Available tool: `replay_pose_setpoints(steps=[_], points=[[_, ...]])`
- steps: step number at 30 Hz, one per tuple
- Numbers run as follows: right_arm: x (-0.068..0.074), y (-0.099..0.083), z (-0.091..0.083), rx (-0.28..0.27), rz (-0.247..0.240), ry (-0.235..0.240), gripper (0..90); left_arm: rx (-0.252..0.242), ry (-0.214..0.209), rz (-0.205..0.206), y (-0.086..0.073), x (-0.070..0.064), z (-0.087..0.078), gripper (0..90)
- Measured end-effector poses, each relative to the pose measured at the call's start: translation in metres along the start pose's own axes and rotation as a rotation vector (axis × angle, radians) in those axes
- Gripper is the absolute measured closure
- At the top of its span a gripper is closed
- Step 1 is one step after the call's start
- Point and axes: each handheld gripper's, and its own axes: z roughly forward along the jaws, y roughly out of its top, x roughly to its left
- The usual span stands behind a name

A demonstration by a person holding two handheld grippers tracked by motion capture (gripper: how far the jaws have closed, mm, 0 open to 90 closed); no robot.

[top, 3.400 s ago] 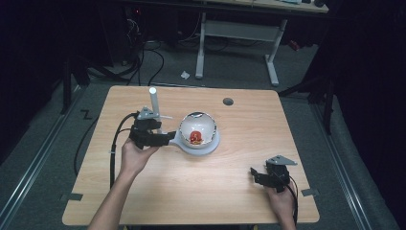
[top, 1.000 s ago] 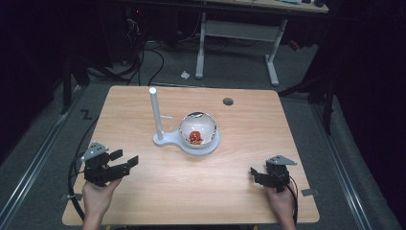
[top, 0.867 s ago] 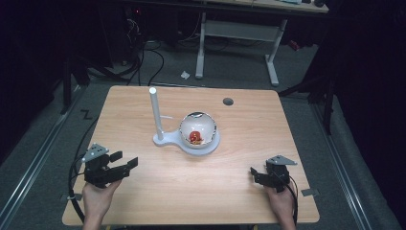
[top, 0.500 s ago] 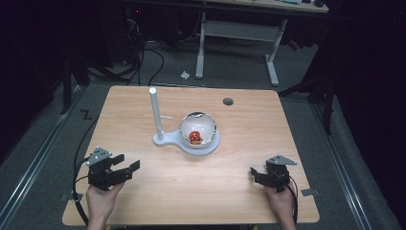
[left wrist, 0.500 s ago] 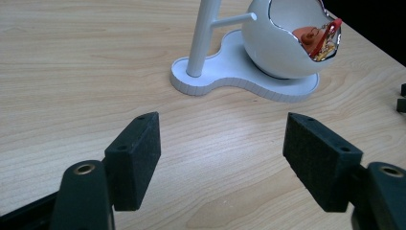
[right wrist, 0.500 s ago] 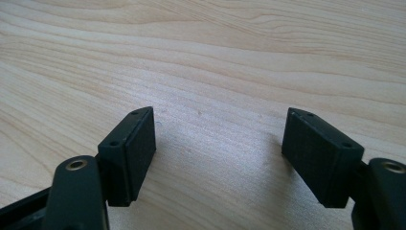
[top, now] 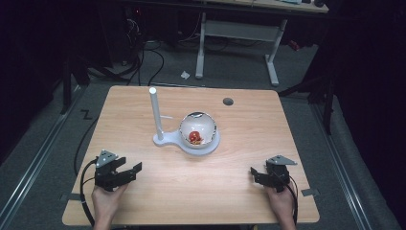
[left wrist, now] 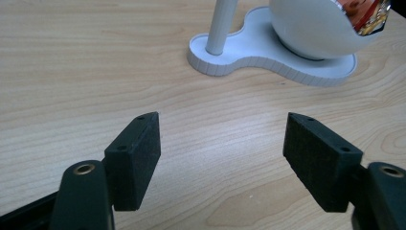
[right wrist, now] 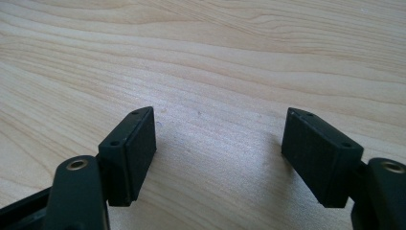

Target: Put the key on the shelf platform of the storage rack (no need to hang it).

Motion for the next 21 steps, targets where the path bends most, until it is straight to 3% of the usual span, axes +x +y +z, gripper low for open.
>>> replay_pose_setpoints(steps=[9,21], points=[[0.000,0.000,0.000,0.000,0.000,0.000,27.9,0.034,0.019,0.002,-0.011,0.001,0.020,29.5],[0.000,0.000,0.000,0.000,0.000,-0.001,27.9,0.059,0.070,0.048,-0.013,-0.001,0.034,29.5]])
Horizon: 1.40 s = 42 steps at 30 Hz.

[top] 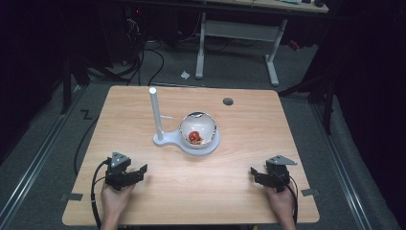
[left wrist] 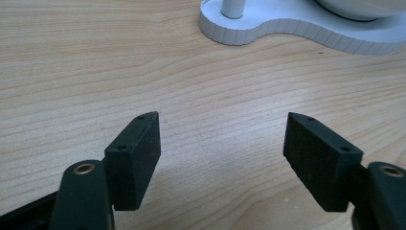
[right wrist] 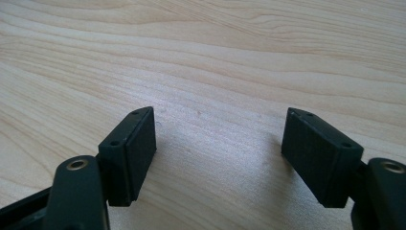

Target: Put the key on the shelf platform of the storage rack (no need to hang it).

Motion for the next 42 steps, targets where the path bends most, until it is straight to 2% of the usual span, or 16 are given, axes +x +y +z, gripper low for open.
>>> replay_pose_setpoints(steps=[3,13,19,21,27,31,37,42], points=[[0.000,0.000,0.000,0.000,0.000,0.000,27.9,0.006,0.000,0.000,-0.001,-0.001,0.004,29.4],[0.000,0.000,0.000,0.000,0.000,0.000,27.9,0.047,0.045,0.029,-0.002,0.000,0.016,29.0],[0.000,0.000,0.000,0.000,0.000,0.000,27.9,0.036,0.055,0.028,-0.002,-0.001,0.018,28.6],[0.000,0.000,0.000,0.000,0.000,0.000,27.9,0.035,0.061,0.047,-0.002,-0.001,0.019,27.7],[0.000,0.000,0.000,0.000,0.000,0.000,27.9,0.042,0.079,0.068,-0.002,-0.004,0.021,26.8],[0.000,0.000,0.000,0.000,0.000,0.000,27.9,0.045,0.094,0.066,-0.002,-0.005,0.021,26.1],[0.000,0.000,0.000,0.000,0.001,0.000,27.8,0.043,0.090,0.065,-0.002,-0.005,0.021,25.5],[0.000,0.000,0.000,0.000,0.001,0.000,27.8,0.040,0.081,0.073,-0.003,-0.006,0.020,29.2]])
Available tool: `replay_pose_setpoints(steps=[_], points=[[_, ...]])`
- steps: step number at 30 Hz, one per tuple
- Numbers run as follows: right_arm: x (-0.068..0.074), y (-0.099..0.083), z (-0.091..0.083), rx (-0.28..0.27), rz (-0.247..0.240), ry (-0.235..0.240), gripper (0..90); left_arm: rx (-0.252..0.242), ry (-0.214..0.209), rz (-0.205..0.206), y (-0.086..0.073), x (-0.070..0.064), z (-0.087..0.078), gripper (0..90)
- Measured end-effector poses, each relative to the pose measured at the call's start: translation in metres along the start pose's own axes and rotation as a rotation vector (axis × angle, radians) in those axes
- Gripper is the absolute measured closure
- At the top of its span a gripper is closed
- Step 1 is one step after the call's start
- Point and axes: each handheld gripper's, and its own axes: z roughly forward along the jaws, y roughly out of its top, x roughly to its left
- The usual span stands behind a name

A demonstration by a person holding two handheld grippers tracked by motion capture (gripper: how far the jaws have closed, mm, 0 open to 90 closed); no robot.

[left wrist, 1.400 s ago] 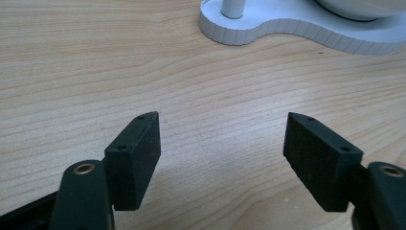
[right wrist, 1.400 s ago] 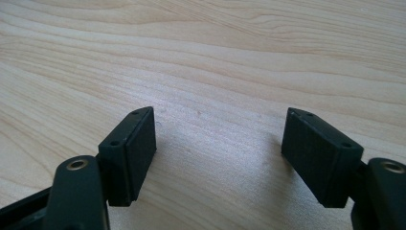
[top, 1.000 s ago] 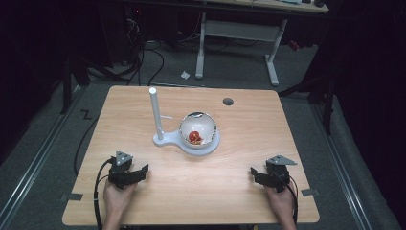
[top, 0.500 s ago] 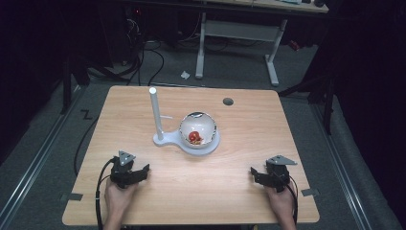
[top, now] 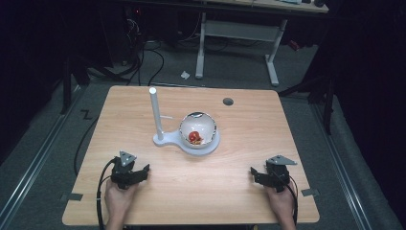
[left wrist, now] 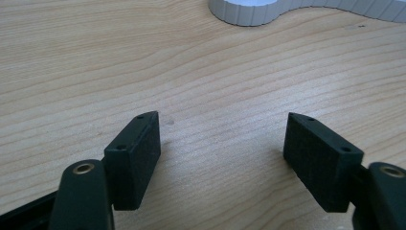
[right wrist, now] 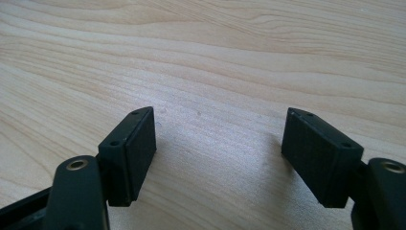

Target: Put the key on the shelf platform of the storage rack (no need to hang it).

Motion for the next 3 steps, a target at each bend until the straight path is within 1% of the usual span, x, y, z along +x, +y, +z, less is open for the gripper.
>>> replay_pose_setpoints(steps=[3], points=[[0.0000,0.0000,0.0000,0.000,0.000,0.000,27.8,0.001,0.002,-0.002,0.0000,0.0001,0.0000,28.7]])
